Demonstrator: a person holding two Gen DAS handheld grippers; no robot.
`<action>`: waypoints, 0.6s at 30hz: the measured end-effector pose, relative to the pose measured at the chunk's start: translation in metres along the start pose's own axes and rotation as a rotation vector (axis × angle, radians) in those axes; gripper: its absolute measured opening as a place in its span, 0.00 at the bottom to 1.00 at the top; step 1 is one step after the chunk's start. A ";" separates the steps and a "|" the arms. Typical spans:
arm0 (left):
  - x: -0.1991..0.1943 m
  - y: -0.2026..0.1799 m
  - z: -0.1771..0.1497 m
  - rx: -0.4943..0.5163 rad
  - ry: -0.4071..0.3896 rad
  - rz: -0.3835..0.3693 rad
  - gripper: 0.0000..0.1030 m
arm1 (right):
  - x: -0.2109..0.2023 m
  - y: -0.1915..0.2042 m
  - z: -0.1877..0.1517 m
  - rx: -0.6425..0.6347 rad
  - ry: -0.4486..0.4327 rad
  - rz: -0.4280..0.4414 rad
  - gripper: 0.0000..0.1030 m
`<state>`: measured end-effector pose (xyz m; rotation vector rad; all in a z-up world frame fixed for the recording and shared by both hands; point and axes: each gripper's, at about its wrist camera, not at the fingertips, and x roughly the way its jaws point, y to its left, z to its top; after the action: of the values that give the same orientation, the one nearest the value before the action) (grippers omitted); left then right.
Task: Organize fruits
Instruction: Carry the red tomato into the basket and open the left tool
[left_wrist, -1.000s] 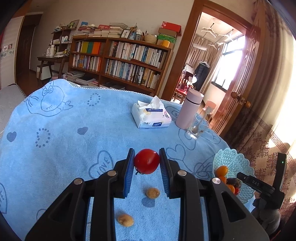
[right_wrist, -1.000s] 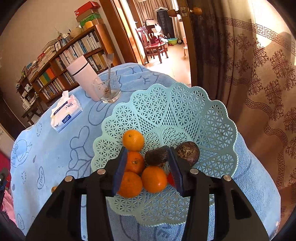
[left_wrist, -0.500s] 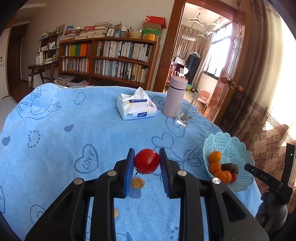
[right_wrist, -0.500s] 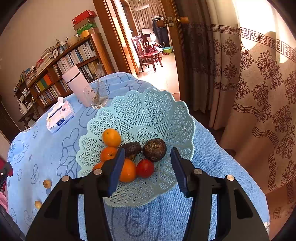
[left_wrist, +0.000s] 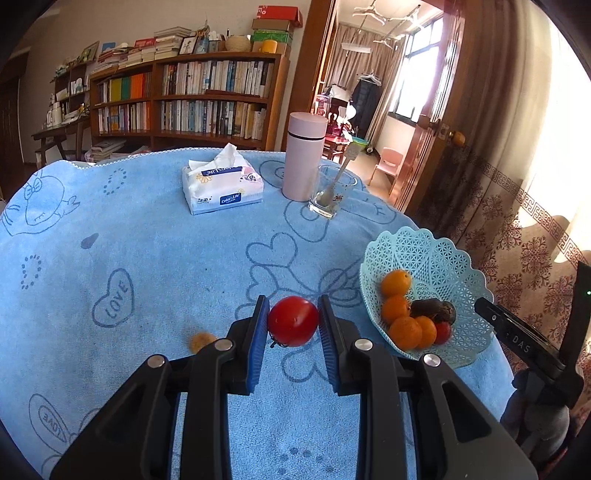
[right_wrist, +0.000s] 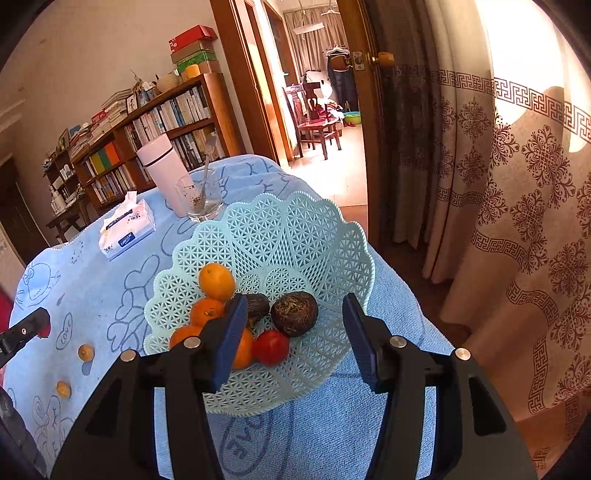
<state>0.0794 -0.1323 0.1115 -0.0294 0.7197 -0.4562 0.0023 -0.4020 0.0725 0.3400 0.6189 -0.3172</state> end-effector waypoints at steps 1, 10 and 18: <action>0.003 -0.006 0.001 0.008 0.007 -0.007 0.26 | -0.002 -0.001 0.001 -0.006 -0.015 -0.004 0.55; 0.036 -0.062 0.004 0.066 0.071 -0.110 0.26 | -0.009 -0.016 0.004 -0.004 -0.102 -0.042 0.57; 0.069 -0.098 0.005 0.098 0.133 -0.187 0.26 | -0.013 -0.031 0.011 0.054 -0.114 -0.039 0.61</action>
<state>0.0893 -0.2502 0.0895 0.0263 0.8285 -0.6764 -0.0139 -0.4319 0.0824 0.3592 0.5065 -0.3887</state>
